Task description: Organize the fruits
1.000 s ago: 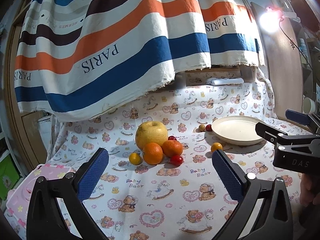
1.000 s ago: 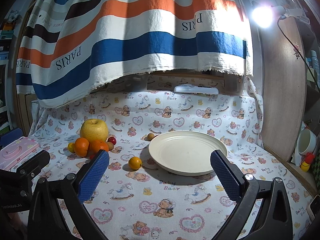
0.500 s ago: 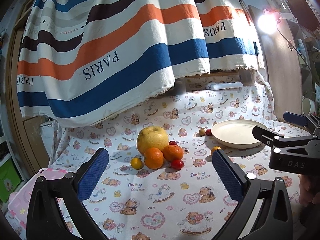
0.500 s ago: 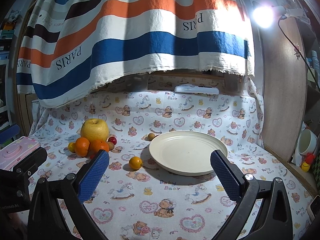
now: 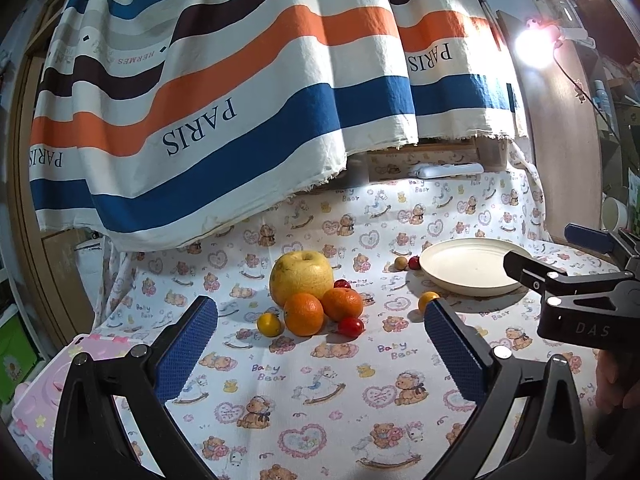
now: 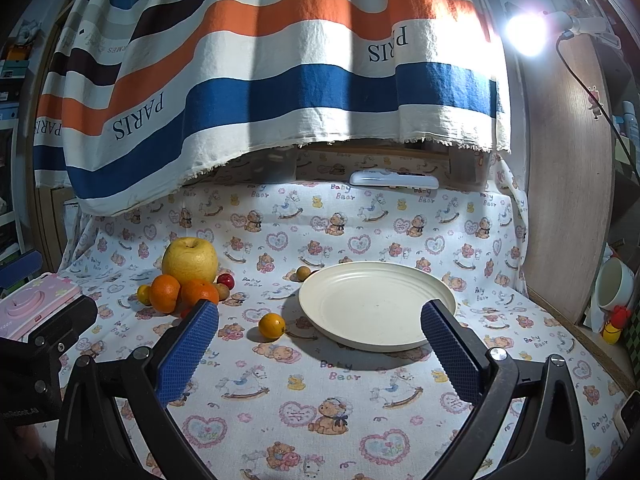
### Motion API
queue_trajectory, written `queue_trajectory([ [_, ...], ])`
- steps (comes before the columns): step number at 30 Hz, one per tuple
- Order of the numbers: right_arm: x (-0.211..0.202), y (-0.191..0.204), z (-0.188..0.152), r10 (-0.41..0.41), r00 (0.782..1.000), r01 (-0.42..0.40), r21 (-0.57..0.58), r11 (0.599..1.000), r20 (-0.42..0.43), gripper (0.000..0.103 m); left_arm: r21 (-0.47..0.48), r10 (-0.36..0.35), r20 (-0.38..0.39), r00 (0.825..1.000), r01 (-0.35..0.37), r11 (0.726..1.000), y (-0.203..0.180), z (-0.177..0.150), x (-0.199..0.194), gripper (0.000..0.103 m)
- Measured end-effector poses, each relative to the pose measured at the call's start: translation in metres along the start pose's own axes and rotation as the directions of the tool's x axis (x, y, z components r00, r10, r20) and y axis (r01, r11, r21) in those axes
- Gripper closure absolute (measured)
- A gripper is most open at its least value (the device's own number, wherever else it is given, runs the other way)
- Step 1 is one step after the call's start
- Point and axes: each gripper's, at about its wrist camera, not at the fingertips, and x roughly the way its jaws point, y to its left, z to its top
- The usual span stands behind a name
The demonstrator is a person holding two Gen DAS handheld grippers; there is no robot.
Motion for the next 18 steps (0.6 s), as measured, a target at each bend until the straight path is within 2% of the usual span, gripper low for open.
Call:
queue_trajectory([
  [11, 0.001, -0.003, 0.0, -0.029, 1.0, 0.029, 0.007, 1.0, 0.0, 0.001, -0.017, 0.003, -0.028, 1.0, -0.004, 1.0, 0.004, -0.001, 0.003, 0.0],
  [16, -0.001, -0.003, -0.001, -0.041, 0.999, 0.041, 0.01, 0.999, 0.002, 0.001, -0.062, -0.034, -0.034, 0.999, 0.031, 0.998, 0.009, -0.002, 0.002, 0.0],
  [18, -0.002, -0.004, -0.001, -0.049, 0.999, 0.049, 0.012, 0.999, 0.001, 0.001, -0.088, -0.015, -0.057, 0.998, 0.01, 0.996, 0.013, -0.004, 0.004, 0.0],
])
